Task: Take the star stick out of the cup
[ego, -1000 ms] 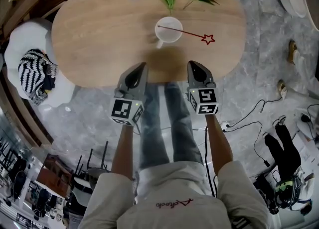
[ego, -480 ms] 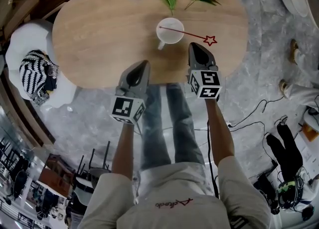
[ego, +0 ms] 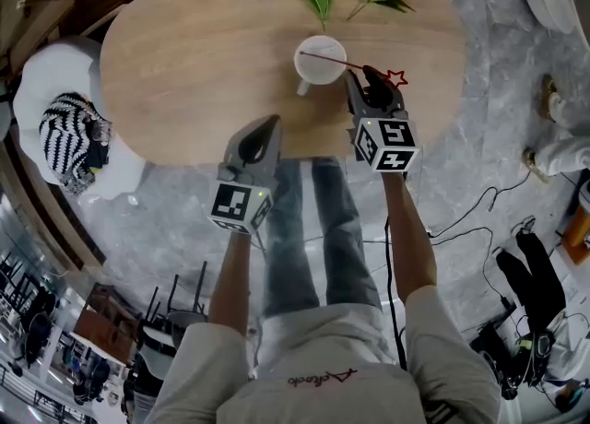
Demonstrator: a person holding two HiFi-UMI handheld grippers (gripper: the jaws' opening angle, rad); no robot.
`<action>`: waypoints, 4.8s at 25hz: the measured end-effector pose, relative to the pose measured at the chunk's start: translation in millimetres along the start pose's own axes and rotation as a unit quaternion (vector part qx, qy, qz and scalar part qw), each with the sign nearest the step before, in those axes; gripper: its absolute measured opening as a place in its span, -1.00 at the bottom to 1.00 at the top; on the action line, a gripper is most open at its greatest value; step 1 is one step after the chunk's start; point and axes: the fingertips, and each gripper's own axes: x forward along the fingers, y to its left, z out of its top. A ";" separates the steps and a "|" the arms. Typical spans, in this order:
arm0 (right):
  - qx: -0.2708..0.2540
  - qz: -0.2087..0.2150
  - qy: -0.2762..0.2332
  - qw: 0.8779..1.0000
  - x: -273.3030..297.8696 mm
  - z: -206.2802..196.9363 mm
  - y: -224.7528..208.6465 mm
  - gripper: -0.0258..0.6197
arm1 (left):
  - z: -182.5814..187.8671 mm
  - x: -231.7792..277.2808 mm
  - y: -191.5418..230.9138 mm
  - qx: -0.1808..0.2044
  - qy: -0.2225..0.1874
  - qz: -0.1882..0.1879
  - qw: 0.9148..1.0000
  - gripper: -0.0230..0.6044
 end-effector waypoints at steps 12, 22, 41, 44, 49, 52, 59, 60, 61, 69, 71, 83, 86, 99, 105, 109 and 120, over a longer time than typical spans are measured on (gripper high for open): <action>0.025 0.005 -0.027 0.999 8.4 17.6 1.1 -0.69 | -7.4 4.7 -7.1 0.022 0.018 -0.015 0.999 -0.92; 0.027 0.020 -0.046 0.998 2.8 31.1 12.8 -0.83 | -0.7 2.7 -8.5 0.024 0.010 -0.013 1.000 -0.92; -0.023 0.030 -0.059 0.998 -47.4 67.9 38.9 -0.86 | 47.9 -18.6 -33.7 0.036 -0.032 -0.003 0.999 -0.92; -0.023 0.032 -0.066 0.997 -70.4 85.7 49.8 -0.86 | 70.9 -29.2 -45.6 0.042 -0.048 -0.003 0.998 -0.92; -0.028 0.035 -0.089 0.995 -115.1 127.0 69.2 -0.86 | 119.0 -51.9 -66.7 0.056 -0.077 0.001 0.995 -0.92; -0.029 0.037 -0.107 0.993 -144.9 154.0 82.9 -0.86 | 149.7 -70.7 -76.3 0.072 -0.093 0.006 0.993 -0.92; -0.050 0.041 -0.144 0.988 -212.7 215.0 107.7 -0.86 | 226.6 -116.7 -105.1 0.099 -0.141 0.024 0.985 -0.92; -0.055 0.042 -0.150 0.986 -218.5 225.9 111.2 -0.86 | 239.7 -122.0 -107.0 0.104 -0.151 0.027 0.983 -0.92; -0.062 0.042 -0.158 0.985 -222.8 237.6 114.4 -0.86 | 253.4 -126.4 -107.8 0.109 -0.162 0.029 0.980 -0.92; -0.083 0.037 -0.183 0.979 -285.1 287.2 142.9 -0.86 | 313.8 -177.4 -137.9 0.125 -0.199 0.038 0.971 -0.92; -0.086 0.038 -0.194 0.976 -301.4 299.4 148.4 -0.86 | 324.4 -188.5 -148.1 0.131 -0.208 0.039 0.969 -0.92; -0.118 0.038 -0.232 0.965 -368.9 341.9 174.3 -0.86 | 376.5 -242.1 -189.3 0.154 -0.258 0.045 0.953 -0.92; -0.124 0.039 -0.237 0.963 -376.5 345.1 177.9 -0.86 | 378.9 -248.3 -194.1 0.156 -0.263 0.046 0.951 -0.92; -0.145 0.047 -0.259 0.954 -382.1 370.6 187.6 -0.86 | 394.4 -251.6 -193.5 0.157 -0.276 0.051 0.947 -0.92; -0.151 0.047 -0.252 0.955 -378.1 369.7 189.0 -0.86 | 395.2 -248.0 -194.1 0.156 -0.274 0.049 0.948 -0.92; -0.158 0.048 -0.247 0.955 -377.3 364.9 191.6 -0.86 | 390.0 -247.3 -193.7 0.155 -0.272 0.050 0.948 -0.92; -0.161 0.049 -0.244 0.955 -376.7 359.3 194.8 -0.86 | 383.3 -248.9 -194.3 0.153 -0.272 0.051 0.949 -0.92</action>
